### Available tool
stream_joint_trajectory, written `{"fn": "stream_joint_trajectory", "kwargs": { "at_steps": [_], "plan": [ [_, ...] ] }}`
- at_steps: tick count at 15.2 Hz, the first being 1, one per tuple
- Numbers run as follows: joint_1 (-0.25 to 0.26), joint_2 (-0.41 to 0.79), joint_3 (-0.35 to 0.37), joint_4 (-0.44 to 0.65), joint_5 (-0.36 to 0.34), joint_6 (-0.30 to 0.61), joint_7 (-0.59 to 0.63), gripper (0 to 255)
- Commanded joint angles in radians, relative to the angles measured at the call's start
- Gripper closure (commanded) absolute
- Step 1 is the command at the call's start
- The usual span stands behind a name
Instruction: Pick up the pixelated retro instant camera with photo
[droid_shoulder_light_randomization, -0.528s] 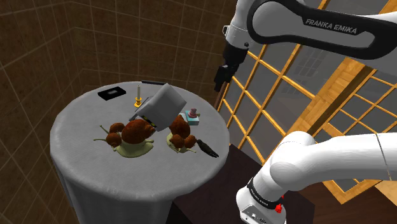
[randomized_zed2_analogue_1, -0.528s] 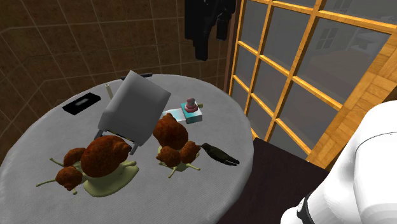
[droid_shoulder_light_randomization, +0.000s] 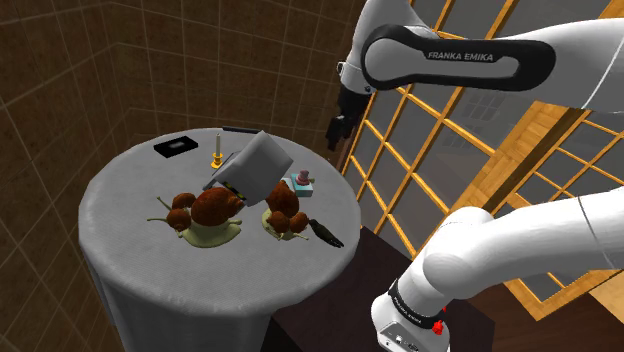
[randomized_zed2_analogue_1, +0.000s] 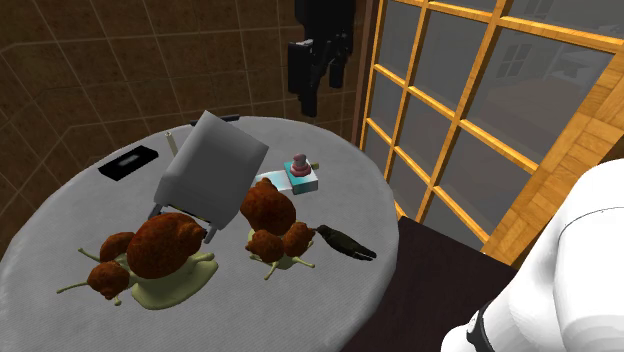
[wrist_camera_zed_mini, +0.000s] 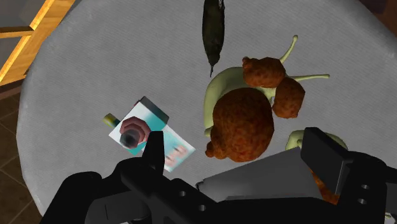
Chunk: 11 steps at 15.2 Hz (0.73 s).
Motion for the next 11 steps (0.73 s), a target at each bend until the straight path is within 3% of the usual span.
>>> {"fn": "stream_joint_trajectory", "kwargs": {
  "at_steps": [1, 11],
  "plan": [
    [-0.008, 0.054, -0.022, -0.008, -0.007, 0.061, -0.020, 0],
    [-0.039, 0.388, -0.126, 0.037, -0.001, 0.334, -0.140, 0]
  ]
}}
